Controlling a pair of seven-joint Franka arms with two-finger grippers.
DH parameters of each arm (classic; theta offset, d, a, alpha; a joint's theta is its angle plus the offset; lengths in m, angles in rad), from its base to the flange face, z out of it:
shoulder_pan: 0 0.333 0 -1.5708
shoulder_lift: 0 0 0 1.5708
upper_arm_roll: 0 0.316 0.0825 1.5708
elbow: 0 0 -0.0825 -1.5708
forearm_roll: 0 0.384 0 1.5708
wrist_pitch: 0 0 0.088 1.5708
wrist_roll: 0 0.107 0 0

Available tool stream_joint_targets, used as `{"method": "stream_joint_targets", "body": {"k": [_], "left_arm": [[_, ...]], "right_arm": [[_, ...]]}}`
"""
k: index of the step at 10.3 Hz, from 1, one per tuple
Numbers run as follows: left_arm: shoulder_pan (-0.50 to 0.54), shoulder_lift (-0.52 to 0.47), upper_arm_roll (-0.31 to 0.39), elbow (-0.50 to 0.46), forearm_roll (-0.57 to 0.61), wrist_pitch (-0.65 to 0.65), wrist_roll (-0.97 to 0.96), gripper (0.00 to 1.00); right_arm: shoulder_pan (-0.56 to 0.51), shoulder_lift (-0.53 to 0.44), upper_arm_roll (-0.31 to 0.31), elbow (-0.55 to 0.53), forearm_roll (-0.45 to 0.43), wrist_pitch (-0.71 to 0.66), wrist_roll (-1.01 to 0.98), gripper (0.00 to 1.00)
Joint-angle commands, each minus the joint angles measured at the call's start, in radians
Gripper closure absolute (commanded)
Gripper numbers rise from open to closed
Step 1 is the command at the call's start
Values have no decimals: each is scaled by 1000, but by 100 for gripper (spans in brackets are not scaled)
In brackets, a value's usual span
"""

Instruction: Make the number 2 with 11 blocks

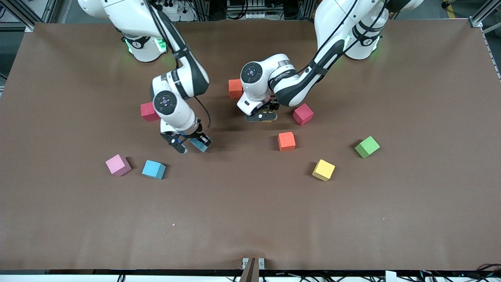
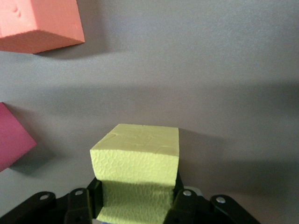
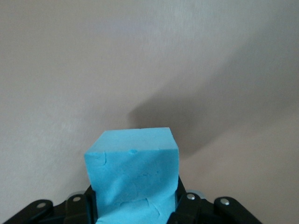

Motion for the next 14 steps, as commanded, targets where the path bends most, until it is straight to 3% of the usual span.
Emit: {"method": "stream_joint_targets", "body": {"k": [1, 2, 10, 12, 14], "left_arm": [[0, 13, -5, -9, 27, 27, -14, 25], [1, 11, -5, -9, 27, 27, -14, 0], [90, -150, 4, 2, 28, -8, 9, 0], [162, -147, 7, 66, 13, -10, 84, 0], [182, -121, 67, 163, -4, -30, 128, 0]], "right_arm": [[18, -30, 0, 0, 13, -59, 92, 58], [23, -40, 0, 0, 13, -82, 130, 58], [73, -41, 0, 17, 11, -89, 484, 55], [104, -30, 0, 50, 11, -89, 601, 55], [145, -7, 0, 78, 10, -87, 739, 55]]}}
